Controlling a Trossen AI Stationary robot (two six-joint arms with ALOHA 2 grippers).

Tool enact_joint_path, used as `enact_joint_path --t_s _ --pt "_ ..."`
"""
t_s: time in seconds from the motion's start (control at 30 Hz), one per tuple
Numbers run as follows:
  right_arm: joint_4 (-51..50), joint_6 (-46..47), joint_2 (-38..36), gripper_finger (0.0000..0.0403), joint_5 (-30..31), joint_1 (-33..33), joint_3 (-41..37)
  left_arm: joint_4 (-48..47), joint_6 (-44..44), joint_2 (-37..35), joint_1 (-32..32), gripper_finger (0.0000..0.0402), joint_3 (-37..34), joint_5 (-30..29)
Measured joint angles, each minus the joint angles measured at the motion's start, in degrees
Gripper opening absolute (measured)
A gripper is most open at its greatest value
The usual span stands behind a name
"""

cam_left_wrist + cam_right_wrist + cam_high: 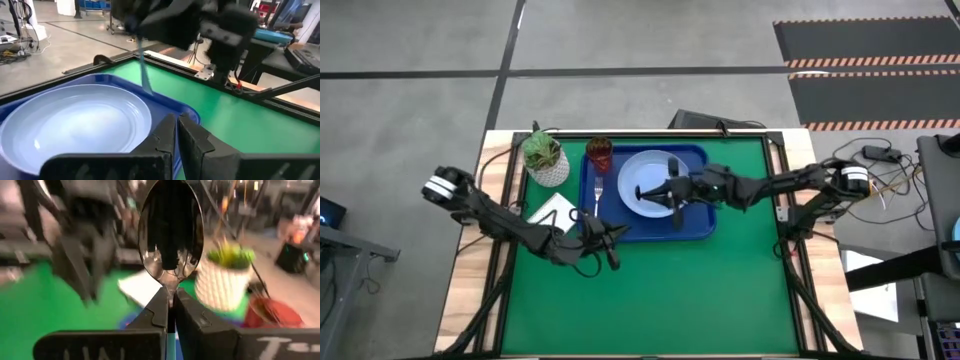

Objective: Pick and place plate/cup/fork/spoon on tray
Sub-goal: Put the blue spoon on the tray to the right of the orange fork

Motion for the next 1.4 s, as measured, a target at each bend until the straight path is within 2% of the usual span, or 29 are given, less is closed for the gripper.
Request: enact_joint_path --t_s 0.1,0.27,0.43,0.67,0.8,1.0,1.1,1.27,1.4 --pt "8.9 1.9 0.4 0.0009 0.1 1.6 -2.5 3.1 0.1 2.3 0.1 0.0 0.2 -0.1" --pt "17.3 3.5 0.4 0.0009 0.2 3.6 -3.2 6.2 1.3 4.2 1.3 0.0 1.3 -0.7" --pt "19.7 2.0 0.4 0.0009 0.2 5.2 -3.2 6.8 4.5 4.0 2.6 0.0 1.9 -0.9" --pt "22.4 1.9 1.9 0.0009 4.9 7.1 -3.7 8.5 9.0 4.5 3.9 0.0002 1.9 0.8" --pt "25.7 2.0 4.7 0.0009 7.2 7.5 -3.7 10.3 10.2 5.5 4.9 0.0032 2.4 3.7" --pt "30.6 2.2 8.3 0.0009 8.3 7.5 -3.1 12.6 10.6 7.3 6.3 0.0117 3.2 3.9" --pt "30.8 2.2 9.6 0.0009 8.6 7.5 -2.8 12.5 10.6 8.3 7.3 0.0146 3.9 3.9" --pt "32.5 4.1 10.6 0.0009 8.6 7.5 -2.3 12.6 12.1 9.9 9.1 0.0154 6.2 4.0" --pt "33.3 5.3 11.7 0.0009 10.8 7.5 -2.4 12.5 13.9 11.1 10.2 0.0132 8.4 4.0"
